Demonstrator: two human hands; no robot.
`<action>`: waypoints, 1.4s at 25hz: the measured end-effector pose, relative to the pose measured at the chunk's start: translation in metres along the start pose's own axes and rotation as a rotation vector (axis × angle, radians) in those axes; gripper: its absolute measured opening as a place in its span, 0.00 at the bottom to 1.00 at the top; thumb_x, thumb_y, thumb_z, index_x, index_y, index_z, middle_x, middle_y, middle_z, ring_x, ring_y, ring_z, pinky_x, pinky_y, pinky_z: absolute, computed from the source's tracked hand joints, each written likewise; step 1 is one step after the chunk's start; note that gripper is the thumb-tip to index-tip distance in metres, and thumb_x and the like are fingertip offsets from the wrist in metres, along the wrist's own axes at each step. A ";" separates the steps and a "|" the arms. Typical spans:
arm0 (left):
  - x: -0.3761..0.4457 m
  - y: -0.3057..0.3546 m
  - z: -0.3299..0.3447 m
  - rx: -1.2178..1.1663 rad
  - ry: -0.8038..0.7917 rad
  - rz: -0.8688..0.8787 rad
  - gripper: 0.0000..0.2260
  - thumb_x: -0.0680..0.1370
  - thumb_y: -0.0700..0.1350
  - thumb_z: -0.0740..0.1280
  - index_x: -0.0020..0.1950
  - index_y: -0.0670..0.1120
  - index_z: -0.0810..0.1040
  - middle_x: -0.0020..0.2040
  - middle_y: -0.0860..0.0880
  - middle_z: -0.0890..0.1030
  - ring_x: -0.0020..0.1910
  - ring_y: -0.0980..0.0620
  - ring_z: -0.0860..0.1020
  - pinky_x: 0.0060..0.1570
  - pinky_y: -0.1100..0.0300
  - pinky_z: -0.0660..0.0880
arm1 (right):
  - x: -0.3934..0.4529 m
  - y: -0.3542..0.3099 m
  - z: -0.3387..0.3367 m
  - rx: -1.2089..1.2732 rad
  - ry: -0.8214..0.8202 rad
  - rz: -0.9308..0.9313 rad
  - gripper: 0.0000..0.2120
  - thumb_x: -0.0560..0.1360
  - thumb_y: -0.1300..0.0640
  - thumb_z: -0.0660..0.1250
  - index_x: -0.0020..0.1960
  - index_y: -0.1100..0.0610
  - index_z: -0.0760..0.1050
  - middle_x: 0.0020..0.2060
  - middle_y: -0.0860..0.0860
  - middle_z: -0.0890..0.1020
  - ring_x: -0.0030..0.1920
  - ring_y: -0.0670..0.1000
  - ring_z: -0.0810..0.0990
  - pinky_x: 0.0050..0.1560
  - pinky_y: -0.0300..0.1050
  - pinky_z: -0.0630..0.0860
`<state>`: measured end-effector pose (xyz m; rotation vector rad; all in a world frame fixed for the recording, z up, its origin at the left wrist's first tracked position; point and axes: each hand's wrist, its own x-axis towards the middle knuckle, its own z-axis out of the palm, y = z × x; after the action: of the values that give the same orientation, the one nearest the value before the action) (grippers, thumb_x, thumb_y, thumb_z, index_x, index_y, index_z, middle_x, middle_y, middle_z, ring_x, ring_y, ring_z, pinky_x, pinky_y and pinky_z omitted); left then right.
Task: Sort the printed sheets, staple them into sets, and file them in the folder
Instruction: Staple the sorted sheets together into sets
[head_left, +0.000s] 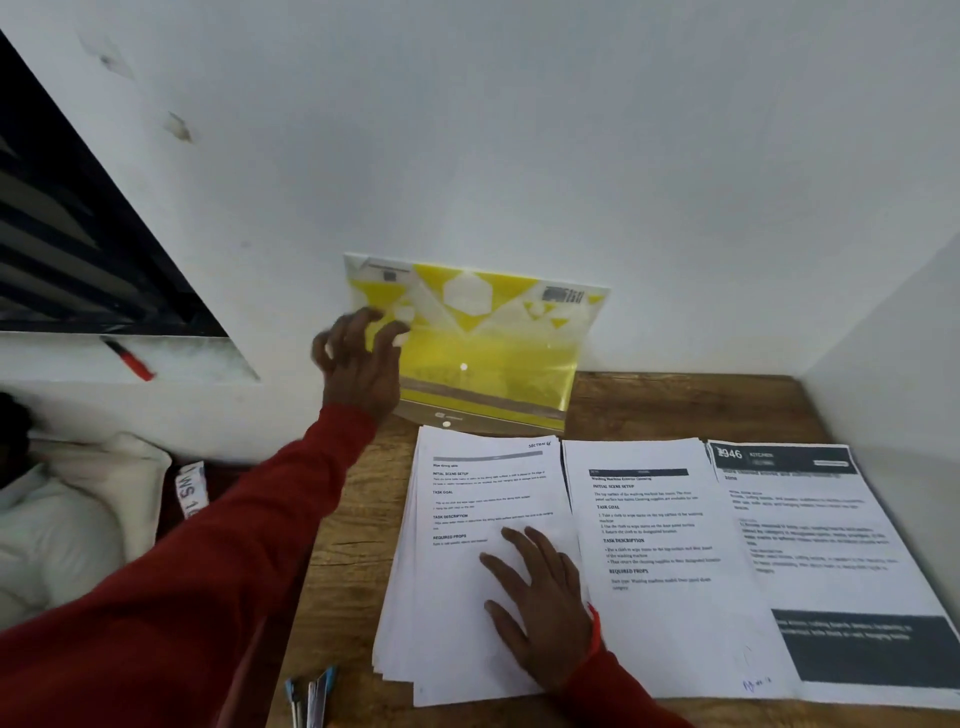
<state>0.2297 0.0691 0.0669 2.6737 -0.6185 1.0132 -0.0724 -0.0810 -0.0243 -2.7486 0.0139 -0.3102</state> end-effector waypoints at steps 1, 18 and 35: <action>-0.016 -0.004 -0.001 -0.082 -0.131 -0.217 0.11 0.79 0.47 0.63 0.61 0.55 0.75 0.65 0.47 0.70 0.65 0.44 0.66 0.63 0.44 0.61 | 0.000 0.001 -0.001 0.017 0.047 0.029 0.20 0.79 0.42 0.55 0.68 0.45 0.71 0.71 0.52 0.70 0.72 0.56 0.65 0.67 0.58 0.68; -0.155 0.074 -0.073 -0.720 -0.727 -0.627 0.15 0.78 0.41 0.66 0.65 0.44 0.69 0.58 0.47 0.80 0.55 0.43 0.78 0.50 0.58 0.71 | -0.008 0.031 -0.006 0.037 -0.003 0.473 0.33 0.70 0.34 0.56 0.69 0.50 0.71 0.62 0.54 0.73 0.56 0.59 0.74 0.51 0.57 0.73; -0.185 0.055 -0.114 -0.873 -0.566 -0.778 0.19 0.75 0.36 0.70 0.64 0.45 0.70 0.52 0.54 0.79 0.51 0.50 0.78 0.52 0.59 0.71 | -0.020 0.062 -0.013 -0.264 -0.034 0.306 0.22 0.71 0.42 0.55 0.60 0.45 0.77 0.63 0.54 0.76 0.60 0.64 0.73 0.50 0.63 0.72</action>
<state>0.0136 0.1163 0.0302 2.0262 -0.0161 -0.2143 -0.0933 -0.1421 -0.0391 -2.9512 0.4944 -0.1870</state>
